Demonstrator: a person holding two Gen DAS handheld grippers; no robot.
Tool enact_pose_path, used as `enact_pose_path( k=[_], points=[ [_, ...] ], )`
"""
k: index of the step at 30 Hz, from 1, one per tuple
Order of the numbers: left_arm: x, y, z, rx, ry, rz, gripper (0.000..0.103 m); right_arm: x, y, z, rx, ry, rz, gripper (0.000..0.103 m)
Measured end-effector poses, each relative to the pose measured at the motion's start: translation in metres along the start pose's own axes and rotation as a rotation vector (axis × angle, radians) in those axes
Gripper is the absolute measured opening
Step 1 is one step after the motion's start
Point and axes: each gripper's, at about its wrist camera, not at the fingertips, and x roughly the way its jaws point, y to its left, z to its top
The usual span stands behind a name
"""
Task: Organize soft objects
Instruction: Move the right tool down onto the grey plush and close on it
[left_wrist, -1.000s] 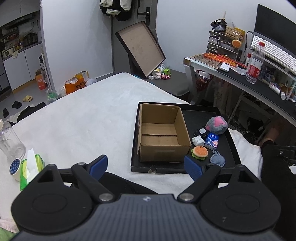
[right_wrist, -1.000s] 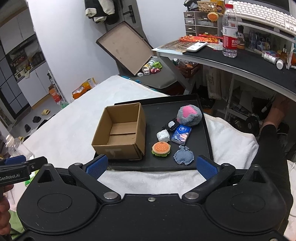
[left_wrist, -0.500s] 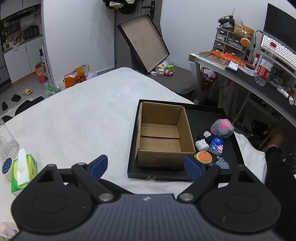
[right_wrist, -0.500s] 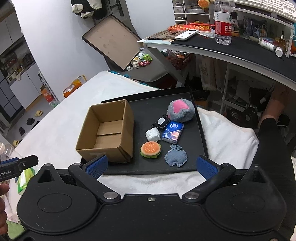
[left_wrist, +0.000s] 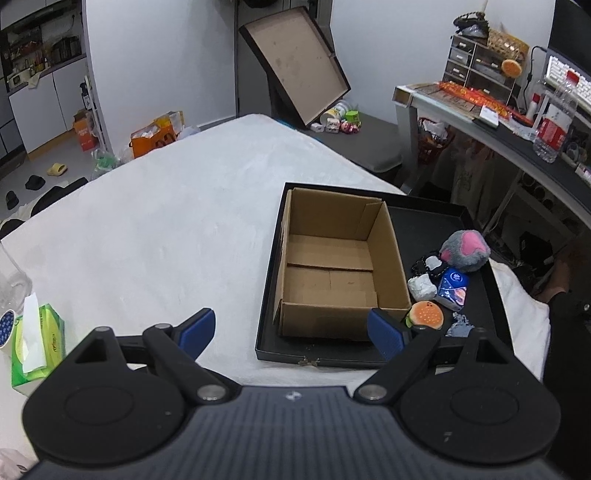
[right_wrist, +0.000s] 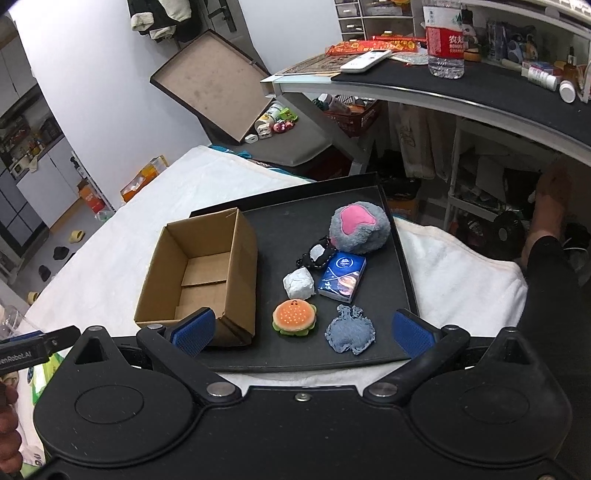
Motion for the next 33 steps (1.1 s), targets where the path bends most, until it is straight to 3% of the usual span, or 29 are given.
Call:
enact_pose_path(
  k=[17, 33],
  points=[
    [0.059, 0.007, 0.007, -0.029, 0.092, 0.047, 0.088, 0.052, -0.026, 0.019, 0.079, 0.027, 0.036, 0.103],
    [0.118, 0.013, 0.011, -0.038, 0.176, 0.076, 0.084, 0.113, -0.040, 0.041, 0.125, 0.064, 0.012, 0.103]
  ],
)
